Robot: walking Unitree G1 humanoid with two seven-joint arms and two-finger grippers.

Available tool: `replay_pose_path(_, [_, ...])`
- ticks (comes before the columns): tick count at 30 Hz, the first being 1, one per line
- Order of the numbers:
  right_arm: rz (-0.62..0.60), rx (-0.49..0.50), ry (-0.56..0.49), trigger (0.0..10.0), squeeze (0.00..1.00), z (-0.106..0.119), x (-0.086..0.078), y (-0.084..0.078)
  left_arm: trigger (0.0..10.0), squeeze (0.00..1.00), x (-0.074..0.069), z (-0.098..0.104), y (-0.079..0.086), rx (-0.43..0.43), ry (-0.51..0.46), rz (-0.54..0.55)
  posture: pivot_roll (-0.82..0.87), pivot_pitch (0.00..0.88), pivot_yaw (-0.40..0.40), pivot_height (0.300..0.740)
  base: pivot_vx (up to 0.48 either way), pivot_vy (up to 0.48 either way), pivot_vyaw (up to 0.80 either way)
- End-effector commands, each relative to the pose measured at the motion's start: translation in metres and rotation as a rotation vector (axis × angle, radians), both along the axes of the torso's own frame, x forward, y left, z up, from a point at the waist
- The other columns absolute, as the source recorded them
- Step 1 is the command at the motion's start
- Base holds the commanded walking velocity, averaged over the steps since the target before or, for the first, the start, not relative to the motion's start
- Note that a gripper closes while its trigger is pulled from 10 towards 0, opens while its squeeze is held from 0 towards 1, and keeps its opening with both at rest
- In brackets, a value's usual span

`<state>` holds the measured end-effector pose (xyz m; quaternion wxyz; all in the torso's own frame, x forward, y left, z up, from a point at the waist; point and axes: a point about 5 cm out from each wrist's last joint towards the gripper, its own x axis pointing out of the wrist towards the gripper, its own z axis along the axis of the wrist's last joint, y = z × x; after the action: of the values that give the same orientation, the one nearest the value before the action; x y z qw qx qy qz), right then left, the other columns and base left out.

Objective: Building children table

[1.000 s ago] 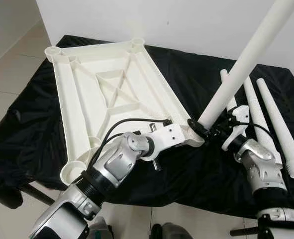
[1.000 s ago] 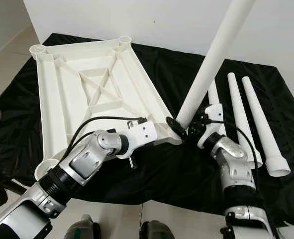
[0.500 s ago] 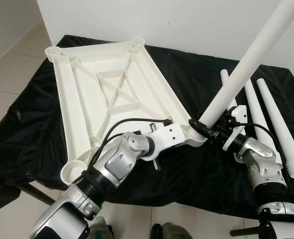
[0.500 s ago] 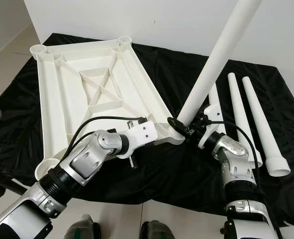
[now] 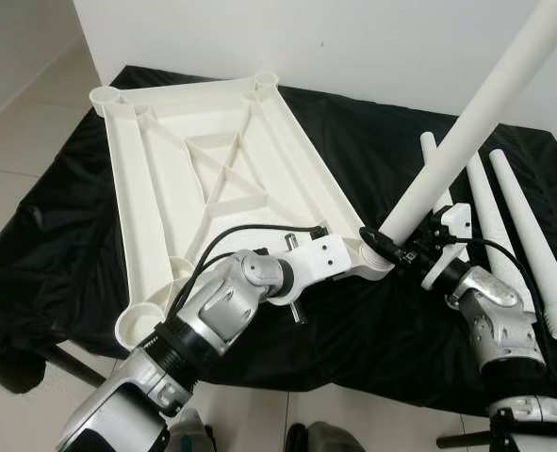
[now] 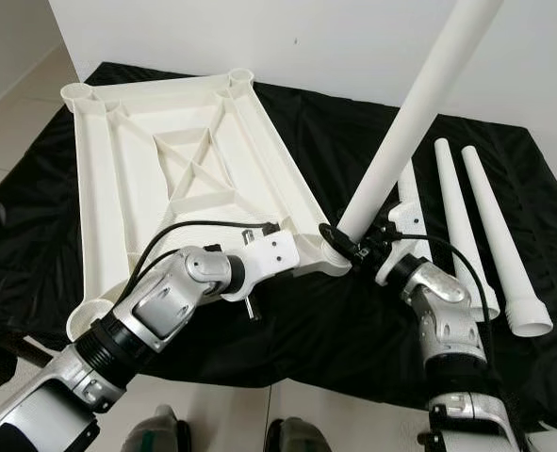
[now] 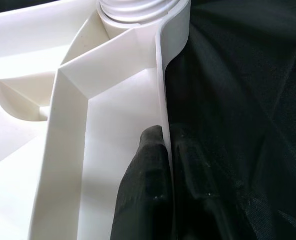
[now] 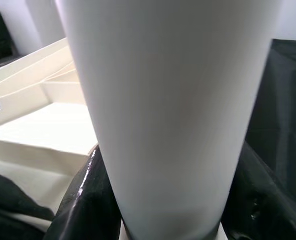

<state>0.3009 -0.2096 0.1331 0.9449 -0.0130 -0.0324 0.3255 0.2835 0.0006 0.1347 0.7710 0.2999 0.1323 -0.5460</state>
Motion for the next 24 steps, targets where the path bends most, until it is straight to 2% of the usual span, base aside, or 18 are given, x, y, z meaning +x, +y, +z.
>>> replay_pose_path(1, [-0.026,0.056,0.007,10.0,0.00,0.000,-0.002,0.001,10.0,0.00,-0.003,0.000,-0.004,0.009,-0.019,-0.014,-0.05,0.037,-0.053,0.740,0.000,0.000,0.00])
replay_pose_path(3, [-0.026,0.056,0.007,10.0,0.00,0.000,-0.002,0.001,10.0,0.00,-0.003,0.000,-0.004,0.009,-0.019,-0.014,-0.05,0.037,-0.053,0.740,0.000,0.000,0.00])
replay_pose_path(4, [-0.077,0.086,-0.014,10.0,0.00,0.001,-0.005,0.012,10.0,0.00,-0.003,0.000,-0.003,0.009,-0.018,-0.011,-0.05,0.038,-0.051,0.740,0.000,0.000,0.00])
replay_pose_path(6, [-0.077,0.086,-0.014,10.0,0.00,0.001,-0.005,0.012,10.0,0.00,-0.003,0.000,-0.003,0.009,-0.018,-0.011,-0.05,0.038,-0.051,0.740,0.000,0.000,0.00])
replay_pose_path(7, [-0.104,0.108,-0.024,10.0,0.00,0.003,-0.007,0.019,10.0,0.00,-0.003,0.000,-0.003,0.010,-0.018,-0.011,-0.05,0.038,-0.051,0.740,0.000,0.000,0.00])
replay_pose_path(10, [-0.136,0.119,-0.032,10.0,0.00,0.004,-0.009,0.025,10.0,0.00,-0.003,0.000,-0.002,0.010,-0.018,-0.011,-0.05,0.038,-0.049,0.740,0.000,0.000,0.00])
replay_pose_path(11, [-0.183,0.141,-0.028,10.0,0.00,0.006,-0.010,0.036,10.0,0.00,-0.003,0.000,-0.002,0.010,-0.018,-0.012,-0.05,0.040,-0.049,0.740,0.000,0.000,0.00])
replay_pose_path(12, [-0.183,0.141,-0.028,10.0,0.00,0.006,-0.010,0.036,10.0,0.00,-0.003,0.000,-0.002,0.010,-0.018,-0.012,-0.05,0.040,-0.049,0.740,0.000,0.000,0.00])
replay_pose_path(16, [-0.269,0.174,-0.013,10.0,0.00,0.006,-0.013,0.056,10.0,0.00,-0.003,0.000,-0.002,0.011,-0.017,-0.013,-0.05,0.043,-0.050,0.740,0.000,0.000,0.00])
replay_pose_path(20, [-0.299,0.194,-0.008,10.0,0.00,0.007,-0.014,0.063,10.0,0.00,-0.003,0.000,-0.002,0.010,-0.016,-0.013,-0.05,0.044,-0.052,0.740,0.000,0.000,0.00])
replay_pose_path(23, [-0.374,0.235,-0.003,10.0,0.00,0.009,-0.014,0.071,10.0,0.00,-0.004,0.000,-0.002,0.010,-0.014,-0.011,-0.04,0.044,-0.057,0.740,0.000,0.000,0.00])
replay_pose_path(24, [-0.451,0.248,0.003,10.0,0.00,0.008,-0.012,0.072,10.0,0.00,-0.004,-0.001,-0.002,0.010,-0.014,-0.010,-0.04,0.042,-0.060,0.740,0.000,0.000,0.00])
